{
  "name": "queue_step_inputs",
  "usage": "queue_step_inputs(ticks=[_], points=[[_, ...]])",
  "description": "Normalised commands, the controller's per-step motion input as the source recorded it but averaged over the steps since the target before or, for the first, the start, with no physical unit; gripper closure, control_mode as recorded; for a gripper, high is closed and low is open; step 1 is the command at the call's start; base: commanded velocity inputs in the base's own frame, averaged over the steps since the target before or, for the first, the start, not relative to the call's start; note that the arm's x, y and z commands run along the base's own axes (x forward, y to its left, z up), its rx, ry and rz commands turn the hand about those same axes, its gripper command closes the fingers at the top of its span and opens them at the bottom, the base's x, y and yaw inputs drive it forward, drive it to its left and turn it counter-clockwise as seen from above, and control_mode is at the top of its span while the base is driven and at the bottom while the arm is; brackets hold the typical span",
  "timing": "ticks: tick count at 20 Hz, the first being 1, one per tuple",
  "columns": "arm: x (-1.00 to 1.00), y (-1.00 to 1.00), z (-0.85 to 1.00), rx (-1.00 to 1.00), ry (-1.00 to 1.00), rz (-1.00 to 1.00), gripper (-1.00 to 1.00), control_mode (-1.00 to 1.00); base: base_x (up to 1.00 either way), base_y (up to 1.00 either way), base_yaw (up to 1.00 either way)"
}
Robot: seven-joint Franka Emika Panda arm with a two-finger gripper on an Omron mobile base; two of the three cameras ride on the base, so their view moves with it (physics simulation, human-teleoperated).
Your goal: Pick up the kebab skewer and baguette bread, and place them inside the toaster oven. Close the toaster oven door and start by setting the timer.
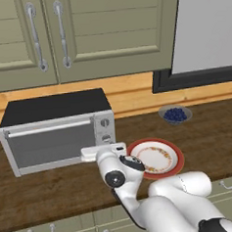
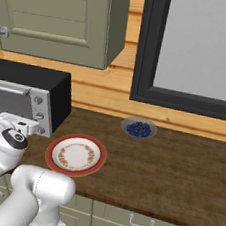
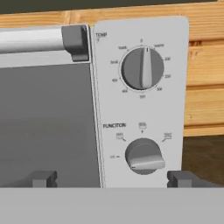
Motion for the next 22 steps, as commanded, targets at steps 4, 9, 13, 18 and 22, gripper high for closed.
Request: queue_step_inputs(ticks=[4, 9, 13, 18, 22], points=[[0.0, 0.0, -0.25, 0.0, 0.0, 0.0, -1.0, -1.0, 0.0, 0.0, 0.0], [0.0, -0.02, -0.22, 0.0, 0.03, 0.0, -1.0, -1.0, 0.0, 0.0, 0.0], [0.0, -0.12, -0.21, 0.0, 0.01, 0.0, -1.0, -1.0, 0.0, 0.0, 0.0], [0.0, -0.1, -0.19, 0.0, 0.02, 0.0, -1.0, -1.0, 0.0, 0.0, 0.0], [0.0, -0.03, -0.12, 0.0, 0.06, 0.0, -1.0, -1.0, 0.0, 0.0, 0.0]])
